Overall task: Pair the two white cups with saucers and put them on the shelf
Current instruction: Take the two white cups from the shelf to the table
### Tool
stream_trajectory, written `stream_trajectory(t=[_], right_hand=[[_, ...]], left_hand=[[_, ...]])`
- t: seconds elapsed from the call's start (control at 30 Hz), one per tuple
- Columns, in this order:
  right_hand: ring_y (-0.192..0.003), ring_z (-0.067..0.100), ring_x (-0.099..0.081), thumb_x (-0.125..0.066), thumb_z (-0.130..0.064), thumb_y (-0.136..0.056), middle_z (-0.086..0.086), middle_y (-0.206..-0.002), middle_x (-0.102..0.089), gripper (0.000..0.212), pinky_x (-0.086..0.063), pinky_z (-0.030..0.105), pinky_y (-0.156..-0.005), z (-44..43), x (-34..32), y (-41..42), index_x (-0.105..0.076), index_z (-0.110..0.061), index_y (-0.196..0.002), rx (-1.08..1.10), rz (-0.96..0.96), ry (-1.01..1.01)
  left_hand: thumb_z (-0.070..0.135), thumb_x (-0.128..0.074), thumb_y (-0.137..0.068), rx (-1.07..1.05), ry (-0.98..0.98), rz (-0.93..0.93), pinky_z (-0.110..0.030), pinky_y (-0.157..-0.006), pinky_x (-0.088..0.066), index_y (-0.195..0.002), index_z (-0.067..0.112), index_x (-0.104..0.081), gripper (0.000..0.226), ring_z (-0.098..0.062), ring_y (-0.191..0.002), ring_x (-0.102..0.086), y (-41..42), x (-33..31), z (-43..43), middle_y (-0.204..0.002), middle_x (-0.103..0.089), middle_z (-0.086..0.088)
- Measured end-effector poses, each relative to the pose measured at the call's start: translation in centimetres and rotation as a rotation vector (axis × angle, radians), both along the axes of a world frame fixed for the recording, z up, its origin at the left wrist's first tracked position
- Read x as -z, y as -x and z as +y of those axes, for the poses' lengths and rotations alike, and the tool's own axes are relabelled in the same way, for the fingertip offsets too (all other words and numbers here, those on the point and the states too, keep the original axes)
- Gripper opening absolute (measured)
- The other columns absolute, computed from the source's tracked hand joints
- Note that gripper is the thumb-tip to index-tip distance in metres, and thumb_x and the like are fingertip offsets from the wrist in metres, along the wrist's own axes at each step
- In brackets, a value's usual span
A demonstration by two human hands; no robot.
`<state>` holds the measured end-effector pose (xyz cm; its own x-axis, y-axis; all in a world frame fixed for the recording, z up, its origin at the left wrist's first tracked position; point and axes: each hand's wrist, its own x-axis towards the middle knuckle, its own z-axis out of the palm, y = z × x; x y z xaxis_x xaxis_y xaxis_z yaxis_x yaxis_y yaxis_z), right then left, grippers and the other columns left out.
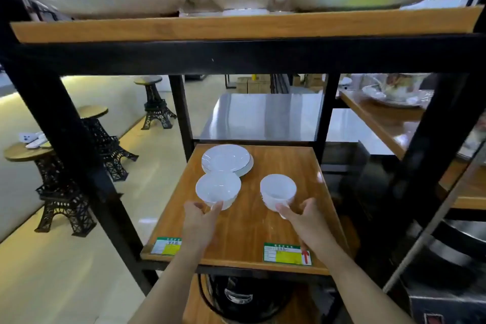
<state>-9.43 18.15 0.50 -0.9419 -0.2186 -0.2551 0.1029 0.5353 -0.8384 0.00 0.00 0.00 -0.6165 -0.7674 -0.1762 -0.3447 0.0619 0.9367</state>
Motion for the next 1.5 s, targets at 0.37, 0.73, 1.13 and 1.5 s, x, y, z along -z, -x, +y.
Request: stream_trajectory(t=[0.37,0.73,1.13,1.5], right_hand=[[-0.078,0.025,-0.066,-0.053,-0.032,-0.094,0.017,-0.098,-0.066,0.03,-0.054,0.031,-0.054,-0.4,-0.1,-0.5,-0.059,-0.003,-0.1,-0.045,-0.436,0.439],[-0.054,0.01,-0.035,-0.039,-0.041,-0.098,0.004,-0.069,-0.039,0.033,-0.033,0.019,-0.047,-0.4,-0.2,-1.3,-0.051,-0.018,-0.077,0.0,-0.205,0.336],[-0.052,0.011,-0.03,-0.045,-0.044,-0.095,0.002,-0.063,-0.036,0.039,-0.027,0.024,-0.05,2.7,-2.3,-9.3,-0.045,-0.019,-0.064,0.026,-0.09,0.431],[-0.057,0.009,-0.031,-0.046,-0.044,-0.094,-0.001,-0.071,-0.038,0.031,-0.025,0.019,-0.048,10.4,-2.4,-24.6,-0.049,-0.025,-0.069,0.311,-0.1,0.506]], left_hand=[[0.036,-0.052,-0.095,0.024,-0.661,0.009,-0.02,-0.041,-0.033,-0.083,0.012,-0.052,0.026,-0.014,-0.051,-0.045,0.0,-1.6,0.2,-0.066,-0.051,0.0],[0.022,-0.041,-0.098,-0.141,-0.451,0.167,-0.021,-0.038,-0.019,-0.066,0.013,-0.042,0.033,-0.013,-0.05,-0.023,-0.6,-0.9,0.5,-0.06,-0.027,0.0],[0.025,-0.038,-0.098,-0.195,-0.483,0.263,-0.021,-0.038,-0.019,-0.065,0.016,-0.035,0.035,-0.013,-0.047,-0.021,-6.4,-2.2,3.3,-0.06,-0.027,0.001],[0.021,-0.042,-0.094,0.031,-0.44,0.196,-0.014,-0.032,-0.015,-0.058,0.018,-0.033,0.037,-0.008,-0.033,-0.02,-17.9,-1.5,9.2,-0.042,-0.026,0.007]])
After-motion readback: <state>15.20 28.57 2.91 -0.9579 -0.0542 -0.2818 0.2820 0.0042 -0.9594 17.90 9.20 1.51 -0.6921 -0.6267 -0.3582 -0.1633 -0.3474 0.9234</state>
